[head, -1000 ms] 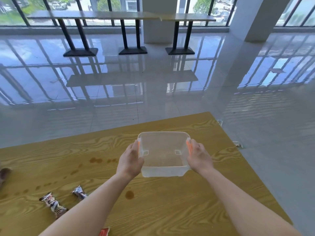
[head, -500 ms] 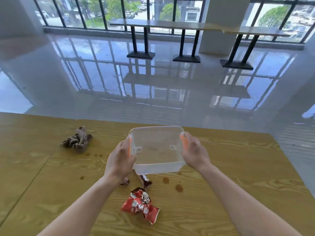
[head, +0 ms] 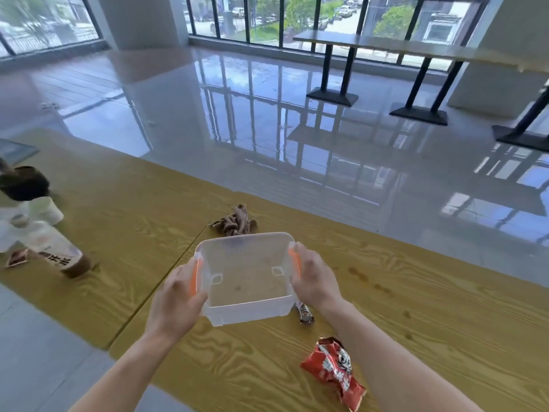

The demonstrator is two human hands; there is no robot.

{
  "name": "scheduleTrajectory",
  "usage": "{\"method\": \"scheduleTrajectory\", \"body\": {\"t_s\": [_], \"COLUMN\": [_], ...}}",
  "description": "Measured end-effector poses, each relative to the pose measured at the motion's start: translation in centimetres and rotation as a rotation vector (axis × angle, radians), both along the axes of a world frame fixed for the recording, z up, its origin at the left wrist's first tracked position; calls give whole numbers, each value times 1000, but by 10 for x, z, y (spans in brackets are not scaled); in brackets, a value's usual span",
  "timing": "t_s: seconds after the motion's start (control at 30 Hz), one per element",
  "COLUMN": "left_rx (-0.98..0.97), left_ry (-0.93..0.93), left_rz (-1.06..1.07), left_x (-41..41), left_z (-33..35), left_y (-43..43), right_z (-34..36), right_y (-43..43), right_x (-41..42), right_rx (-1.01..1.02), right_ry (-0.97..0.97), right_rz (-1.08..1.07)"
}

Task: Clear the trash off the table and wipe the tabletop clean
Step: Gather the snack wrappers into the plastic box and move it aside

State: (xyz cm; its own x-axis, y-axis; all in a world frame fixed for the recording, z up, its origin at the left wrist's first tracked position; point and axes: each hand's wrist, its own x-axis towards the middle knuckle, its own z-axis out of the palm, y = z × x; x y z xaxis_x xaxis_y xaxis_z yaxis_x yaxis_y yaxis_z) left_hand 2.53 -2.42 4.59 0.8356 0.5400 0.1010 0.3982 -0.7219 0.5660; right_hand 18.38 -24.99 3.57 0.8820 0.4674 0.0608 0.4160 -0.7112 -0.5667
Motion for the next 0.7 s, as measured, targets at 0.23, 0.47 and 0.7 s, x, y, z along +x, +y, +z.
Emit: {"method": "scheduleTrajectory", "body": {"t_s": [0.23, 0.47, 0.7], "left_rx": [-53, -90, 44], "left_ry": [71, 87, 145], "left_rz": [58, 66, 48], "left_x": [-61, -68, -67], "left_z": [-25, -44, -46], "left_y": [24, 13, 10], "right_z": [-35, -41, -44], "right_y": [36, 34, 31], "right_x": [-53, -63, -62], "right_rx": [-38, -48, -33], "right_ry": [55, 70, 99], "right_rz": [62, 55, 50]}}
